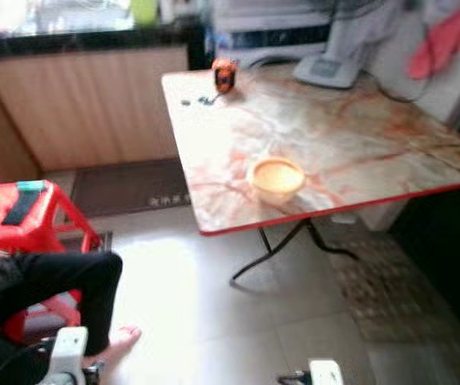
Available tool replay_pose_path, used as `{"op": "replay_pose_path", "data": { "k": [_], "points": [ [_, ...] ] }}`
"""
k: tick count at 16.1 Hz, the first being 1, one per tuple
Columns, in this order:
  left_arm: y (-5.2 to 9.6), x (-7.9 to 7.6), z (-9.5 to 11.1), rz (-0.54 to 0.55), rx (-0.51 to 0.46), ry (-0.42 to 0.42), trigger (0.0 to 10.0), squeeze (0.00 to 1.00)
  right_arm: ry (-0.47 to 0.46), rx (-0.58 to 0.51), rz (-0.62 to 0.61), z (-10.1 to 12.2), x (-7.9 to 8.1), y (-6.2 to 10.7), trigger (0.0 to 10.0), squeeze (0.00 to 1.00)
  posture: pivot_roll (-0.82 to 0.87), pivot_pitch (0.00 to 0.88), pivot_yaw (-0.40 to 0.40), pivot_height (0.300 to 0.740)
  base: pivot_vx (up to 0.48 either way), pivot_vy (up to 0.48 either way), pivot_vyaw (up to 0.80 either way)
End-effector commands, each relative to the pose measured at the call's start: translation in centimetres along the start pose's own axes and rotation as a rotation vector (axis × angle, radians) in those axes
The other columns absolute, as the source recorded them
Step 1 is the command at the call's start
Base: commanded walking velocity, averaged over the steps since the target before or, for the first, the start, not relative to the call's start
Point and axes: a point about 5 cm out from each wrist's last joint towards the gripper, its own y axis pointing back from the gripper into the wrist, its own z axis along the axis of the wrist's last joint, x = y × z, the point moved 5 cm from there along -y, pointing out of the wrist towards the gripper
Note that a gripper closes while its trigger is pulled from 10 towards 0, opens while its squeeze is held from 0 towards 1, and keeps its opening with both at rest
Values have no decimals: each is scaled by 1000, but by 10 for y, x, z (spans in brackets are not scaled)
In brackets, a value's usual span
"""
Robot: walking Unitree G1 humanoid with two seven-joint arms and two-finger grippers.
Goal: Restocking fridge
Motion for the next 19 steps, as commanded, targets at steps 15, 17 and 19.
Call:
{"op": "replay_pose_path", "data": {
  "k": [15, 17, 19],
  "points": [
    [7, 6, 33, 131, -261, 5, 10000, 0, -7, 28, -33, -12, -10, 2, 10000, 0, -73, 0, -47, 740, 0, 0, 0],
    [18, 30, 82, 224, -477, -83, 10000, 0, 1, 29, -34, -12, -11, 2, 10000, 0, -63, 0, -53, 740, 0, 0, 0],
    [40, 32, 125, 255, -714, -127, 10000, 0, 5, 29, -37, -12, -12, 2, 10000, 0, -59, 0, -60, 740, 0, 0, 0]
  ]
}}
